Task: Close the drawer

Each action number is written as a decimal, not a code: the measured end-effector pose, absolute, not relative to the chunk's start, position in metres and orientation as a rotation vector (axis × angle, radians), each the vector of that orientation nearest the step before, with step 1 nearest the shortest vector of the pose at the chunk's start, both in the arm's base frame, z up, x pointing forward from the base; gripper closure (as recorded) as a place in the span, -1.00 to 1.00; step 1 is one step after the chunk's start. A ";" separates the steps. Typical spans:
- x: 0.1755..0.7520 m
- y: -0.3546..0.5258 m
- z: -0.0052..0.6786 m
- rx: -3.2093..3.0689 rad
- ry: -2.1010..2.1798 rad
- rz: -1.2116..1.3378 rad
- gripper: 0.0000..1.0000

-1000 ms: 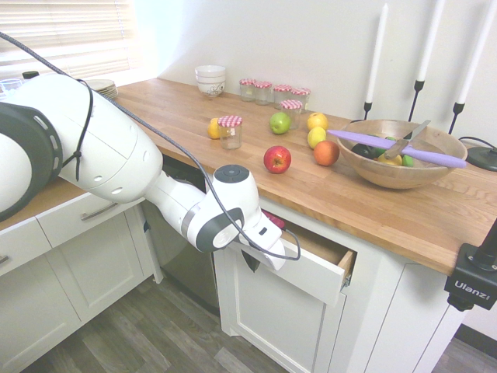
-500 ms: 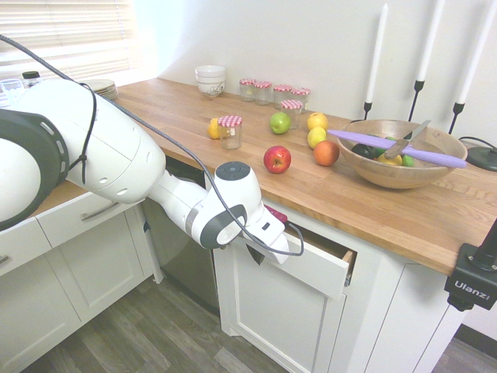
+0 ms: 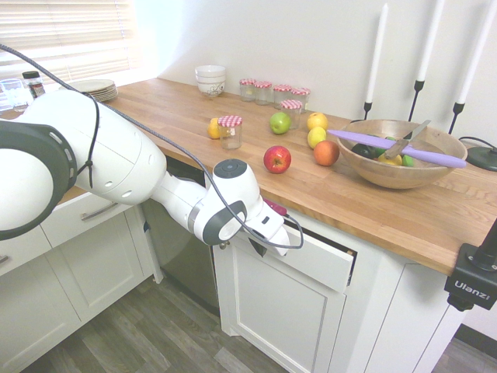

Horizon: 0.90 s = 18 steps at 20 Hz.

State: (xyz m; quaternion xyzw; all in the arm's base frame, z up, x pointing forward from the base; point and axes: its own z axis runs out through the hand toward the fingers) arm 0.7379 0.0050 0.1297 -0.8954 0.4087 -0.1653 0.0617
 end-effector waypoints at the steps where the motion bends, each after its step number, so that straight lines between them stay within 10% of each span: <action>1: 0.740 0.004 0.128 -2.709 1.239 -0.493 1.00; 18: 0.745 -0.003 0.137 -2.673 1.238 -0.567 1.00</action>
